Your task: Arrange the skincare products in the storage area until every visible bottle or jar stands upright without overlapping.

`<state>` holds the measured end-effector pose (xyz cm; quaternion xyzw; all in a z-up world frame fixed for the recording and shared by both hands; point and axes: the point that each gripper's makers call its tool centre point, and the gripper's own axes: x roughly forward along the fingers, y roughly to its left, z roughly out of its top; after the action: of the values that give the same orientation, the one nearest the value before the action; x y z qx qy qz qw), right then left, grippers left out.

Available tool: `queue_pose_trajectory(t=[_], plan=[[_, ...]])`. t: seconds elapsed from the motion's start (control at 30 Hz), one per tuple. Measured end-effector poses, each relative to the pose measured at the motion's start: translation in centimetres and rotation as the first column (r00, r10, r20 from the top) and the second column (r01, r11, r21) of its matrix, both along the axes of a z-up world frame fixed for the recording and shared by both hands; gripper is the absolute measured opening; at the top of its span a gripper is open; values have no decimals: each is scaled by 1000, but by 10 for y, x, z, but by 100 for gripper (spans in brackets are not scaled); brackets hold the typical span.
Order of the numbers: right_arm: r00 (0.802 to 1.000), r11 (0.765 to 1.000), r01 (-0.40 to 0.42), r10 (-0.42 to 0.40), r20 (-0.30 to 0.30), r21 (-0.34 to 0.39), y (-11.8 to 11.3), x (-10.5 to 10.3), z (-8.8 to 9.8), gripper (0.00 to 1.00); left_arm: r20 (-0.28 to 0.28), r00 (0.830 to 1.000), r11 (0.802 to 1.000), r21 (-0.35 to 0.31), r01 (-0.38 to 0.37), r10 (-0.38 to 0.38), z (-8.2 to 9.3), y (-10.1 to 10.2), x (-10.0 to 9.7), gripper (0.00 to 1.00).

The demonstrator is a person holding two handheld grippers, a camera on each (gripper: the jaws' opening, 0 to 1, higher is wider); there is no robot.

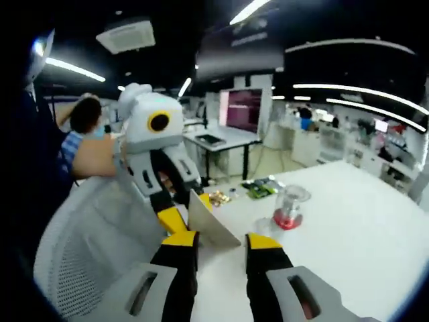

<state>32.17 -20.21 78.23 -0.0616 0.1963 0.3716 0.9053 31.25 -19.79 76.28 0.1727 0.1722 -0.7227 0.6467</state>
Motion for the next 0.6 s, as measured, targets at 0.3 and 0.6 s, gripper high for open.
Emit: queue_pose_trajectory(t=[0.3, 0.6], plan=[[1000, 999, -12, 11, 12, 41, 5, 2, 4, 21, -14, 1000, 1000, -5, 4, -4, -1, 0, -1, 8], [999, 999, -35, 34, 30, 39, 13, 4, 4, 8, -30, 998, 999, -11, -51, 51, -3, 1, 7, 15]])
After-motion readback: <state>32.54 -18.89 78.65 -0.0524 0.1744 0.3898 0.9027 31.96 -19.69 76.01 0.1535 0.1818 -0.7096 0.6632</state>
